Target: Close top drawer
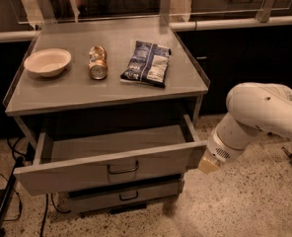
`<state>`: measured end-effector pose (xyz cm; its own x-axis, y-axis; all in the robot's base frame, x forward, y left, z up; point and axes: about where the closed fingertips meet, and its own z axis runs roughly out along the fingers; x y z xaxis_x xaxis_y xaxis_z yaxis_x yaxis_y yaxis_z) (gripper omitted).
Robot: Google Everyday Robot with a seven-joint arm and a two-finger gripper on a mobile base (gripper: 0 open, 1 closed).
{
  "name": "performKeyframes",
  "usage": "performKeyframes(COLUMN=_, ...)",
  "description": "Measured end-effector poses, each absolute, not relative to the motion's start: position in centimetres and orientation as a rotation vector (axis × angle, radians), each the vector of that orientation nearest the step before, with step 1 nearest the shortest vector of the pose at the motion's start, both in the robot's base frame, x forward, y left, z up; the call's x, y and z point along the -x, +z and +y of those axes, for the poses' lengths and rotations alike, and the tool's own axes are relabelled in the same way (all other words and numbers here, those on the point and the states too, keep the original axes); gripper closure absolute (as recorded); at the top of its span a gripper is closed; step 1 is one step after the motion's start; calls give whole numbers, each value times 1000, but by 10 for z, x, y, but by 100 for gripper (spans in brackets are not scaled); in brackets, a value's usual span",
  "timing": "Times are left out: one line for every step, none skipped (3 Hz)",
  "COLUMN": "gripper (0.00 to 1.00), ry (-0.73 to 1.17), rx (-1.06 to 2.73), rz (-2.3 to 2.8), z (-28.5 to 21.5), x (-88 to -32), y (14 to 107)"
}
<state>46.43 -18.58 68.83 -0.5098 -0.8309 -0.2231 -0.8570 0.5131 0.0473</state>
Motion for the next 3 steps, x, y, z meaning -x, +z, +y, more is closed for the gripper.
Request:
performKeyframes(gripper=100, ry=213, rx=1450, rz=2582, z=-186, x=-469, y=685)
performKeyframes(gripper=100, ry=169, rx=1437, rz=2591, z=-189, x=-487, y=675)
performKeyframes(gripper=100, ry=123, rx=1417, rz=2555, z=-186, x=-518, y=674)
